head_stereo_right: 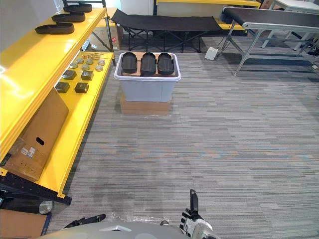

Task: Walk over and take three plastic housings, then place them on the shelf

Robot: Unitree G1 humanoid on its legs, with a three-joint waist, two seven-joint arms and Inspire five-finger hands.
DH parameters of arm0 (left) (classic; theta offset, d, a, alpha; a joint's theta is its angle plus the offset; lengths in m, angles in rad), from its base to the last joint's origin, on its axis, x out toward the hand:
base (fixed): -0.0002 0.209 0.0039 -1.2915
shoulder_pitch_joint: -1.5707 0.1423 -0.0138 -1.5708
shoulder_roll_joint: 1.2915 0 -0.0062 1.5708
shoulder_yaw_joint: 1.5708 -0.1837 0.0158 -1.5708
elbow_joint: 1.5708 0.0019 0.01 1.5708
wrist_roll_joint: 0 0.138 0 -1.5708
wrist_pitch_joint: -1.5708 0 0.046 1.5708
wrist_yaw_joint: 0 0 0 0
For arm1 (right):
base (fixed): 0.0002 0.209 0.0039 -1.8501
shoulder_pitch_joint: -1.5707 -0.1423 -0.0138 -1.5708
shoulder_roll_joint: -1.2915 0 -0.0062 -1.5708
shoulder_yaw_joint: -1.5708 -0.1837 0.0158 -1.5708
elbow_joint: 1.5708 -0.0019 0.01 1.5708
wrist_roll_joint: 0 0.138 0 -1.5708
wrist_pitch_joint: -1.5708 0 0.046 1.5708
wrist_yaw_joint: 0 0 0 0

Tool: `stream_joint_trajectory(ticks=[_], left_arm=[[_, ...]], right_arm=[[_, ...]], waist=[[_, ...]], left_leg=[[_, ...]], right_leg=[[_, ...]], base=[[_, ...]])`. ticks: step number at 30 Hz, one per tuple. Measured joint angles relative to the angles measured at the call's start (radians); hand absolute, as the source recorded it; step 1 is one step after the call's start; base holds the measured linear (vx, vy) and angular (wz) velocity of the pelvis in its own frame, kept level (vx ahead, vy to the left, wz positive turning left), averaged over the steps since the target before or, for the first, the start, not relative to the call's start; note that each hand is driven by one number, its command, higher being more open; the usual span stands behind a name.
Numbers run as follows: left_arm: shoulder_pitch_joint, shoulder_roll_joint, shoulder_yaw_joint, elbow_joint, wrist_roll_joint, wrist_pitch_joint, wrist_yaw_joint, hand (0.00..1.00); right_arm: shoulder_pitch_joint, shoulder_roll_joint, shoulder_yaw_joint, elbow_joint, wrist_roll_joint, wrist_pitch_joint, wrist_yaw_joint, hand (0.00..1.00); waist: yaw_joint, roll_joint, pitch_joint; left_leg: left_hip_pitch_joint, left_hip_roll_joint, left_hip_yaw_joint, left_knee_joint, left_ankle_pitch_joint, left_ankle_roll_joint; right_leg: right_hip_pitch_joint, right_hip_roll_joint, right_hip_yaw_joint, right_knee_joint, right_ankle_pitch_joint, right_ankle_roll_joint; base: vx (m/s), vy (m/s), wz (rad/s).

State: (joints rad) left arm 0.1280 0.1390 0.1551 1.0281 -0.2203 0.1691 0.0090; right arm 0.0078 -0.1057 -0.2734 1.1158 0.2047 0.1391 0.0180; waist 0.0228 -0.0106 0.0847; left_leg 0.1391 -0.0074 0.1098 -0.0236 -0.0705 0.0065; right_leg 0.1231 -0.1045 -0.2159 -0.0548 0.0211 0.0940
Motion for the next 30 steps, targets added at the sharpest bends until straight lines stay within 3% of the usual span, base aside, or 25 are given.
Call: stream_joint_trajectory(ticks=[5, 11, 16, 19, 25, 30], left_arm=[[-0.001, 0.002, -0.072, -0.100, 0.041, -0.059, 0.002, 1.00], [-0.012, -0.022, -0.171, -0.273, 0.075, -0.177, 0.014, 1.00], [-0.019, -0.021, -0.220, -0.373, 0.072, -0.239, 0.008, 1.00], [-0.009, -0.019, -0.253, -0.458, 0.059, -0.282, -0.040, 1.00], [0.003, -0.032, -0.297, -0.598, -0.123, -0.304, -0.103, 1.00], [0.012, -0.038, -0.301, -0.628, -0.132, -0.323, -0.099, 1.00]], right_arm=[[-0.016, -0.002, 0.070, -0.096, -0.040, -0.058, 0.003, 0.00], [-0.041, -0.002, 0.184, -0.198, -0.063, -0.142, 0.017, 0.00], [-0.040, -0.003, 0.264, -0.315, -0.061, -0.178, 0.014, 0.00], [-0.037, 0.002, 0.289, -0.385, -0.032, -0.189, 0.024, 0.00], [-0.009, 0.036, 0.292, -0.507, 0.010, -0.231, 0.002, 0.00], [0.018, 0.043, 0.293, -0.543, 0.008, -0.241, -0.007, 0.00]], waist=[[0.000, -0.002, 0.016], [-0.001, -0.001, 0.016], [-0.003, -0.001, 0.016], [-0.001, -0.001, 0.016], [-0.003, -0.001, 0.016], [-0.002, -0.002, 0.016]], left_leg=[[-0.006, -0.002, 0.003, 0.000, 0.002, 0.002], [-0.008, -0.002, 0.002, -0.022, 0.016, 0.001], [-0.017, -0.003, 0.006, -0.023, 0.015, 0.000], [-0.025, -0.004, 0.005, -0.013, 0.009, -0.010], [-0.031, -0.015, 0.005, 0.007, 0.001, -0.022], [-0.039, -0.015, 0.005, 0.015, 0.001, -0.021]], right_leg=[[-0.007, -0.002, 0.000, 0.001, 0.000, 0.001], [-0.021, -0.001, -0.003, 0.000, 0.002, 0.000], [-0.033, -0.001, 0.001, -0.001, 0.005, 0.005], [-0.035, -0.003, 0.000, -0.002, 0.011, 0.014], [-0.033, -0.017, 0.001, -0.002, 0.011, 0.014], [-0.037, -0.018, 0.000, -0.001, 0.014, 0.012]], base=[[-0.03, -0.005, -0.01], [-0.01, -0.007, 0.00], [0.00, -0.003, -0.03], [0.00, 0.000, 0.00], [-0.02, 0.000, -0.01], [-0.04, -0.008, 0.01]])
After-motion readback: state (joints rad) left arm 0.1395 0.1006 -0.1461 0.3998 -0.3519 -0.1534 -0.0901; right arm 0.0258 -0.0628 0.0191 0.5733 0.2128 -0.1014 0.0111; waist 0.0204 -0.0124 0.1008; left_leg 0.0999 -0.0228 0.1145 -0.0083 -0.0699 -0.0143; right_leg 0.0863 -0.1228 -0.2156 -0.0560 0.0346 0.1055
